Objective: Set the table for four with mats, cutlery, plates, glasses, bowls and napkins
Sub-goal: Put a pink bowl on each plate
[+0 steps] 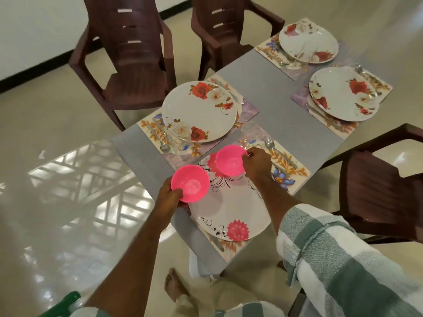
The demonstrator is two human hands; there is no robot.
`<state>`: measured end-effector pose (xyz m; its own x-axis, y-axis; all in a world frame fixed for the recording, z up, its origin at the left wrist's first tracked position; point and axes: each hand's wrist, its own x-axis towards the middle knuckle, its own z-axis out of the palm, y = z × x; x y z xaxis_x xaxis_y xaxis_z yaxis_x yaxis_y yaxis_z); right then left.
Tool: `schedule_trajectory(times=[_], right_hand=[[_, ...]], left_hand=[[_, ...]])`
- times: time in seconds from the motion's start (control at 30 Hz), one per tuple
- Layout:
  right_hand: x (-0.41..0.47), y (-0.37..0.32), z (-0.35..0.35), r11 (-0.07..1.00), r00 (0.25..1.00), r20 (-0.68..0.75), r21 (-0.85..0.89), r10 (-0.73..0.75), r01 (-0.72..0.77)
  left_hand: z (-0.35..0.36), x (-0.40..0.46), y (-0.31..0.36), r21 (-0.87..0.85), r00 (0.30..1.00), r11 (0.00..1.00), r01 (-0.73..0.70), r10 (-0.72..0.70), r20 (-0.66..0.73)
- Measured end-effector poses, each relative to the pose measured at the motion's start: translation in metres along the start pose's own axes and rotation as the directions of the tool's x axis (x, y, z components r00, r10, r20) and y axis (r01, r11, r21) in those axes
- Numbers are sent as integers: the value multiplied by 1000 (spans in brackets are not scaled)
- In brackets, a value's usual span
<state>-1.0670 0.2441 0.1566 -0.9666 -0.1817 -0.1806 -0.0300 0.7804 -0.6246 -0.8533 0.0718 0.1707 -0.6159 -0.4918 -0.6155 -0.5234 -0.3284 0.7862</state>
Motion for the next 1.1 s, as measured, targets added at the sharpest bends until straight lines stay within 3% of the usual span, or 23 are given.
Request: schedule_trajectory(times=[0.57, 0.67, 0.8, 1.1], right_hand=[[-2, 21, 17, 998, 996, 49, -2, 69, -69], [-17, 19, 19, 999, 999, -23, -25, -23, 23], [-50, 4, 26, 961, 958, -78, -10, -276, 276], [-108, -57, 71, 863, 862, 49, 71, -504, 501]], left_hand=[[-2, 2, -5, 49, 1000, 999, -6, 7, -13], [-1, 2, -3, 48, 1000, 999, -7, 7, 7], [-6, -3, 0, 38, 1000, 999, -1, 0, 17], [-66, -24, 10, 68, 1000, 998, -1, 3, -24]])
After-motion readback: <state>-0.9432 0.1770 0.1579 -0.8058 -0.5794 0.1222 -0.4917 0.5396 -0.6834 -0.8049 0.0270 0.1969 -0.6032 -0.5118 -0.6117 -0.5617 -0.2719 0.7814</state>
